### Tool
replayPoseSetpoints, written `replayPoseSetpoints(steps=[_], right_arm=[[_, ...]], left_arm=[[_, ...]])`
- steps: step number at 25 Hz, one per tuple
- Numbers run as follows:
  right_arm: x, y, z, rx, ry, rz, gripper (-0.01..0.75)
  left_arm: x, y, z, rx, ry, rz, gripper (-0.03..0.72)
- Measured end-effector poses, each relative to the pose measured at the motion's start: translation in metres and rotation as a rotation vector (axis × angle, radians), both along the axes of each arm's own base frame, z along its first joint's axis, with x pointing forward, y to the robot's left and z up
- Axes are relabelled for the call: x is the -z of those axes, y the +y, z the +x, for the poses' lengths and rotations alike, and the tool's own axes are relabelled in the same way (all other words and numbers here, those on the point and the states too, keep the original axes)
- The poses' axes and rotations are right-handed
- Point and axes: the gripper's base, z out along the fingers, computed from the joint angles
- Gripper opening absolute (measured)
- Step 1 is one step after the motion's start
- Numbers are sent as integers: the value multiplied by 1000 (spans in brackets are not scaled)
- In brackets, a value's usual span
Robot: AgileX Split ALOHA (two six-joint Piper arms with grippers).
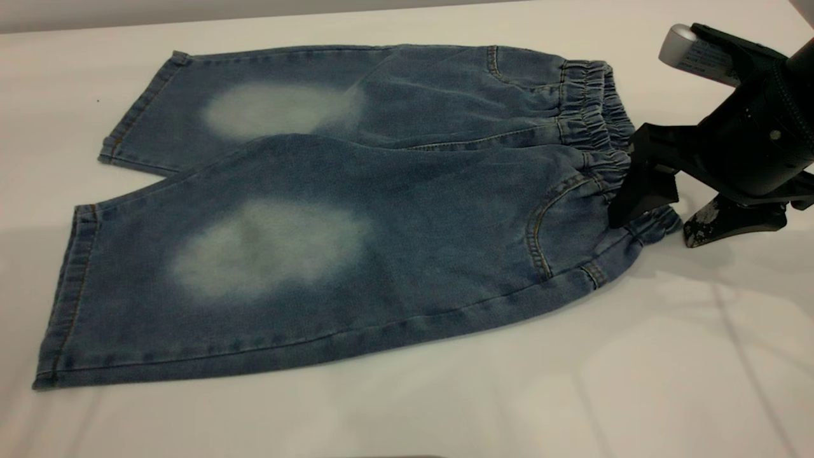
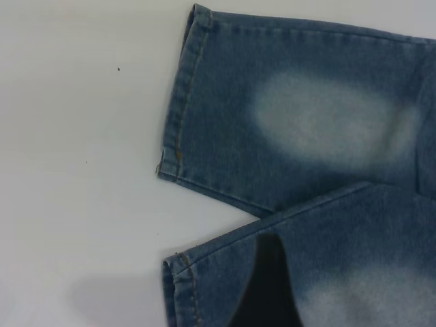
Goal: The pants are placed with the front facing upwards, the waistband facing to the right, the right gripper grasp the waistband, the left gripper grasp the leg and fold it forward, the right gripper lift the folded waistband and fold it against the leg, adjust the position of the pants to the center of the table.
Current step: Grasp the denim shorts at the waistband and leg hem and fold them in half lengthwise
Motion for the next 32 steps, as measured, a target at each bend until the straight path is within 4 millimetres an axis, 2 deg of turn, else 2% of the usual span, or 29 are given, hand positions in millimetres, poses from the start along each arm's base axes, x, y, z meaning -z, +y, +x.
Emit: replayPoseSetpoints(steps=[4, 9, 12, 17, 19, 21, 24, 28, 32], right_arm=[[0, 3, 0, -13, -4, 29, 557], [-4, 12, 2, -48, -43, 130, 470], [-5, 13, 4, -43, -76, 150, 369], [-4, 11, 5, -45, -89, 123, 77], [-4, 11, 5, -61, -90, 115, 37], [-7, 11, 5, -82, -99, 109, 29], [-16, 11, 6, -101, -123, 104, 29], [-27, 11, 6, -116, -153, 107, 29], [-27, 12, 6, -117, -153, 110, 29]], left_arm=[[0, 0, 0, 0, 0, 0, 547], [0, 0, 0, 1, 2, 0, 547], [0, 0, 0, 2, 7, -1, 547], [4, -2, -4, 19, 58, -7, 547], [6, -3, -6, 31, 92, -11, 547], [10, -4, -9, 48, 145, -16, 547], [27, -6, -18, 68, 255, -27, 547], [71, -7, -32, 79, 461, -37, 547], [111, -6, -37, 60, 605, -43, 547]])
